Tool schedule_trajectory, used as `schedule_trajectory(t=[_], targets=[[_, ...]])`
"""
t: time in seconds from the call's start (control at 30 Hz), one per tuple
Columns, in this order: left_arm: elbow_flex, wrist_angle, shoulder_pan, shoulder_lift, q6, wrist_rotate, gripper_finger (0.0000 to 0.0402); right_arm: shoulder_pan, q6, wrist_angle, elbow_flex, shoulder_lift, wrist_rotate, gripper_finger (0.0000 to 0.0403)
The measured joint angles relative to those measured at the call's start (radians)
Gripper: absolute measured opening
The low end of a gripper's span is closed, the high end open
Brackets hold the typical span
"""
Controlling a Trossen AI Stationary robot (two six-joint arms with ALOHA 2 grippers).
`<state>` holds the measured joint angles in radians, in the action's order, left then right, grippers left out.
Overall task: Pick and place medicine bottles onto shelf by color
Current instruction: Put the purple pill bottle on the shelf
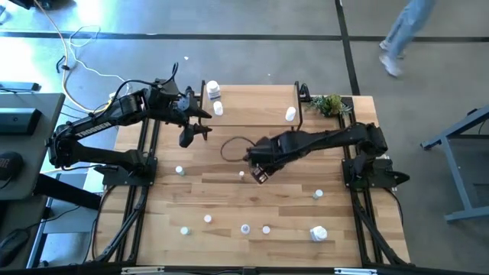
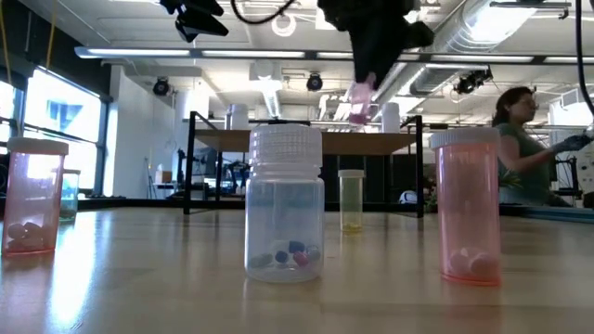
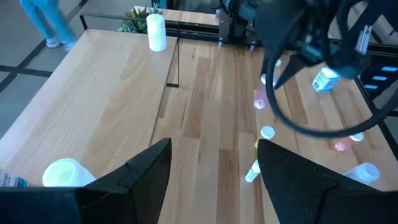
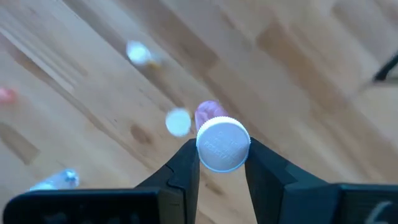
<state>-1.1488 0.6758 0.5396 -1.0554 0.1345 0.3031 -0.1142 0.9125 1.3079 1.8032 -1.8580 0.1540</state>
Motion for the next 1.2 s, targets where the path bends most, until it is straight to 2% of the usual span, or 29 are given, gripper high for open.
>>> schedule_trajectory(t=[0.23,0.6,0.87,1.07,1.2], targets=[[0.0,0.0,0.0,0.0,0.0,0.0,0.0229,0.109,-0.151,0.012,0.16,0.0,0.044,0.0089],[0.0,0.0,0.0,0.0,0.0,0.0,0.0229,0.343,-0.444,0.065,0.348,-0.001,0.092,0.0089],[0.0,0.0,0.003,0.0,0.0,0.0,0.0229,0.532,-0.627,0.111,0.377,-0.001,0.088,0.0093],[0.0,0.0,0.003,0.0,-0.008,-0.001,0.0229,0.66,-0.726,0.145,0.375,-0.009,0.038,0.0093],[0.0,0.0,0.003,0.0,-0.059,-0.058,0.0229,0.732,-0.766,0.152,0.375,-0.008,-0.014,0.0094]])
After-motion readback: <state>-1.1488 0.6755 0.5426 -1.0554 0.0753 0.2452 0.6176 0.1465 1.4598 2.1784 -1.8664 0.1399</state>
